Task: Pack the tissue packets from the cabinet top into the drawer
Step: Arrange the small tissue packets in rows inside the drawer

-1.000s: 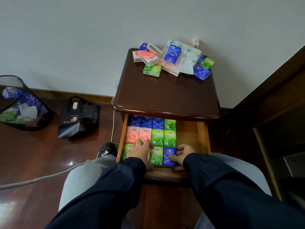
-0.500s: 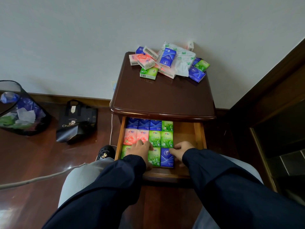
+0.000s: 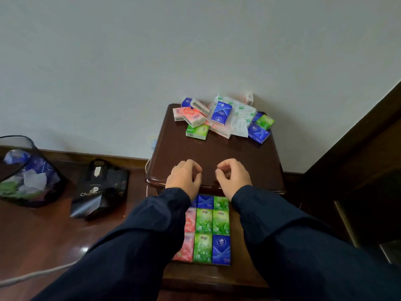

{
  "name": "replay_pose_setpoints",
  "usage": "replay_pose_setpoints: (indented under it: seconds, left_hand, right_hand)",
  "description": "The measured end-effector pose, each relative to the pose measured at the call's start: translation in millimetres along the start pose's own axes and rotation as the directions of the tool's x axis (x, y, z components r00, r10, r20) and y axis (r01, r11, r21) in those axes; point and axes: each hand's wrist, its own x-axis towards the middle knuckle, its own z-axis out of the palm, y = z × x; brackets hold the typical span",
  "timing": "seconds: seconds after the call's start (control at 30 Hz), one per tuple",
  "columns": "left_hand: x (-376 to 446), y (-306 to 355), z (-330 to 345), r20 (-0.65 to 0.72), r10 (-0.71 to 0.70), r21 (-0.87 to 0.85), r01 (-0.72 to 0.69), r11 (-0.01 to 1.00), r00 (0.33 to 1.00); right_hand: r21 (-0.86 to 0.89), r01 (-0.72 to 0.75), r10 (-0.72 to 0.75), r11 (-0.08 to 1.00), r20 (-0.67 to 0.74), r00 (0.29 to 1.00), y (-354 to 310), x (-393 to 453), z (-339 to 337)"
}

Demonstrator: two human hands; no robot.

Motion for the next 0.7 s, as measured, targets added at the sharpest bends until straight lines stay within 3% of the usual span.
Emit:
replay_pose_setpoints:
  seconds: [0.13,0.23,0.37,0.47,0.57,0.7]
  left_hand:
    - [25.6,-15.3,6.5,-0.047,-0.055,0.13,0.061,0.99,0.997]
    - [43.9,-24.3,11.7,-0.039,-0.109,0.128,0.113,0.985,0.993]
    - [52.3,-36.5,14.7,-0.055,-0.111,-0.016,0.111,0.994,0.992]
    - [52.5,-43.6,12.5,-0.052,-0.113,-0.191,0.101,0.976,0.992]
    - [52.5,-46.7,7.7,-0.033,-0.118,-0.309,0.103,0.946,0.992]
    - [51.5,-46.1,5.1,-0.023,-0.103,-0.335,0.089,0.938,0.994]
  right_hand:
    - [-0.024,0.103,-0.103,0.994,-0.012,0.995,4.4,29.1,14.4]
    - [-0.064,0.176,-0.177,0.982,-0.012,0.984,1.0,64.4,25.4]
    - [-0.427,0.293,-0.334,0.856,-0.023,0.942,-18.0,116.5,42.8]
    - [-0.603,0.345,-0.429,0.719,0.004,0.903,-31.6,143.3,58.0]
    - [-0.687,0.337,-0.437,0.644,0.031,0.899,-33.4,155.4,71.5]
    - [-0.69,0.361,-0.457,0.627,0.049,0.888,-28.8,159.8,72.8]
